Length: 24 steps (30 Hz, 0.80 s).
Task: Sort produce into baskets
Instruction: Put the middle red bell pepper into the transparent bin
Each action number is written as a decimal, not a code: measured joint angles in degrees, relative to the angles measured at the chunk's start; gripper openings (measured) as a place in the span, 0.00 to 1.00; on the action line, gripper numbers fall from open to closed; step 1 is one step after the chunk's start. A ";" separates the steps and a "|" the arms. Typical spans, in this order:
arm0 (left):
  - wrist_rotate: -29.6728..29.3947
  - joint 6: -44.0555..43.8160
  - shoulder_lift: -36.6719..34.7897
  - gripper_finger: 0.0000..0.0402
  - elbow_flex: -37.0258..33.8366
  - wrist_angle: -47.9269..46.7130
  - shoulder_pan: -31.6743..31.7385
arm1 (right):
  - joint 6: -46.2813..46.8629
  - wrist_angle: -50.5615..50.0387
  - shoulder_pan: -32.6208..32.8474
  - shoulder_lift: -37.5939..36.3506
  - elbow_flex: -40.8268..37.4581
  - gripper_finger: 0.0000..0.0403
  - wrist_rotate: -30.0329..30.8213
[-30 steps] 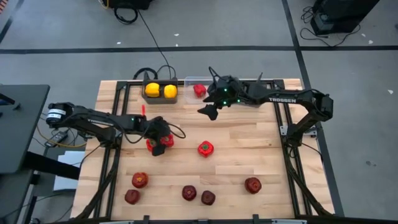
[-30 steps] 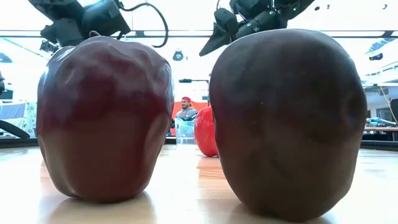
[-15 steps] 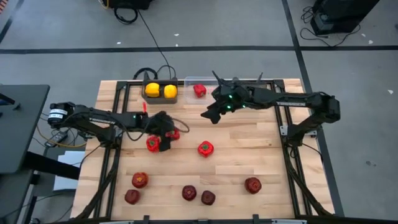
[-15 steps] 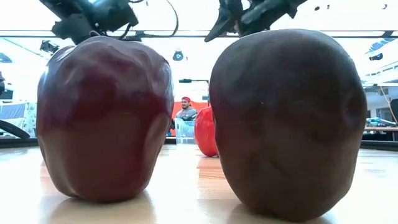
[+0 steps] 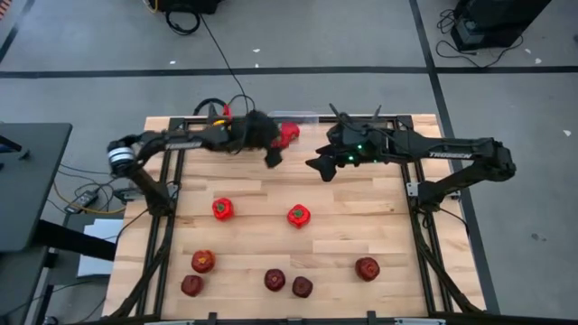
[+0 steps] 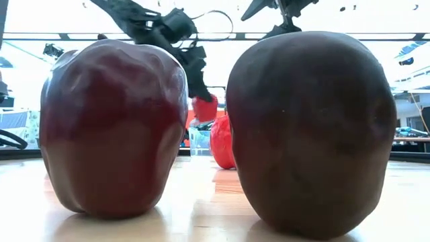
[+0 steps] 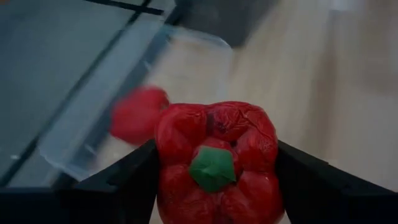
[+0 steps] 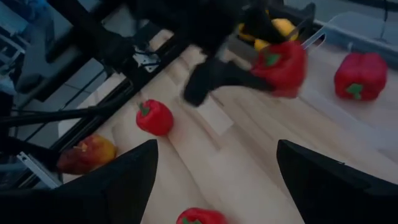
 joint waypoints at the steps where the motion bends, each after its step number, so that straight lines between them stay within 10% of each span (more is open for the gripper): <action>1: 0.00 0.94 1.99 0.70 2.98 -0.19 0.96 | 0.00 -0.18 0.32 -0.35 0.00 0.84 0.71; 11: 4.70 2.37 21.17 0.78 24.48 -14.92 11.49 | -3.65 -2.01 -3.60 -4.21 0.00 0.84 8.26; 24: 4.25 1.98 23.44 0.85 33.10 -28.40 12.80 | -2.57 -7.22 -6.85 -8.80 0.00 0.84 9.78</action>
